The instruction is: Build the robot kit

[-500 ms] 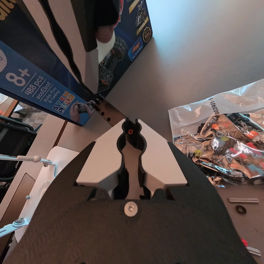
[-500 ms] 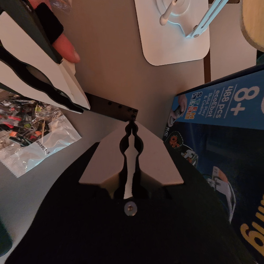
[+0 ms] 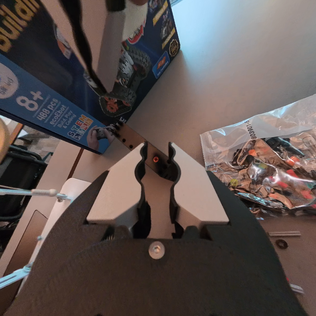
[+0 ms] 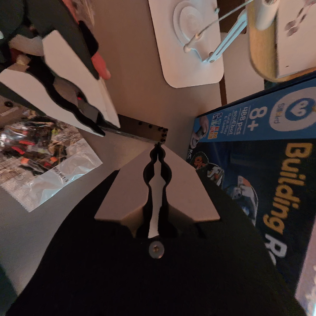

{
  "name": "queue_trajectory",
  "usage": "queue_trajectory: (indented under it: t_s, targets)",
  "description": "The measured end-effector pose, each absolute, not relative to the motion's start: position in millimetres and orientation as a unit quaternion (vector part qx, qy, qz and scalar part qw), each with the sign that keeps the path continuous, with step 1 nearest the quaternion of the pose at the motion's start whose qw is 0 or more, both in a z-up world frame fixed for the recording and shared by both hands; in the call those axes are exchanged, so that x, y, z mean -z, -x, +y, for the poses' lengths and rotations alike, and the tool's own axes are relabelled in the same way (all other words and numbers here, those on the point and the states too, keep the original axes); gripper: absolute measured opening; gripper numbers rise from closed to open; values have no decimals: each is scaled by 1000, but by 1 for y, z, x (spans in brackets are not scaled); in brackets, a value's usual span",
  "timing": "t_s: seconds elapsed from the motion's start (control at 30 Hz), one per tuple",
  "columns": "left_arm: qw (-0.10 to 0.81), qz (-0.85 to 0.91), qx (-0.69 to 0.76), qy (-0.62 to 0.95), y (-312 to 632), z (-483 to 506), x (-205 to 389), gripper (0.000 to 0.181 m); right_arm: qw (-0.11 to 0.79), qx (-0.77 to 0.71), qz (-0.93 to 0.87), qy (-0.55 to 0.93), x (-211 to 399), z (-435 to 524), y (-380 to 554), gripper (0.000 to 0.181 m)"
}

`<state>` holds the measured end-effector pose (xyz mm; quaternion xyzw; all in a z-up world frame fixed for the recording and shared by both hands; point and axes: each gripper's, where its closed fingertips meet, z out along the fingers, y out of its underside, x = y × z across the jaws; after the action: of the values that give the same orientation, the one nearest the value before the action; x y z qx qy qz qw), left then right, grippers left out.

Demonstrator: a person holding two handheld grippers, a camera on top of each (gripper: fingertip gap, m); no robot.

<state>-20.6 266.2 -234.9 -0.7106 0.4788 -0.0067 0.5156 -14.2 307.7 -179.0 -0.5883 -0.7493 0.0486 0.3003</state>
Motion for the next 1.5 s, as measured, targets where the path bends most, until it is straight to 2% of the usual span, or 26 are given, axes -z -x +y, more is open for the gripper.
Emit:
queue_trajectory:
  t_s: [0.2, 0.4, 0.53, 0.77, 1.03, 1.23, 1.37, 1.4, 1.5]
  targets:
    - [514, 494, -14, 701, 46, 248, 180, 35, 346, -64, -754, 555, 154, 258, 4, 0]
    - [454, 458, -95, 758, 158, 215, 147, 37, 358, -124, -771, 512, 158, 186, 42, 5]
    - [410, 379, -100, 823, 236, 178, 163, 39, 348, -157, -777, 501, 182, 154, 82, 18]
    - [288, 291, -80, 909, 305, 117, 258, 45, 314, -213, -757, 531, 226, 129, 148, 31]
    - [334, 247, -12, 910, 298, 93, 271, 42, 325, -208, -733, 560, 251, 141, 204, 47]
    - [340, 210, 14, 917, 310, 66, 271, 44, 303, -185, -742, 568, 270, 148, 225, 51]
    - [357, 186, 29, 915, 318, 56, 269, 46, 299, -164, -745, 573, 284, 155, 227, 45]
    - [359, 180, 27, 915, 322, 53, 269, 45, 302, -156, -747, 572, 286, 156, 226, 38]
    - [359, 170, 38, 917, 326, 44, 271, 40, 307, -151, -748, 569, 287, 159, 226, 34]
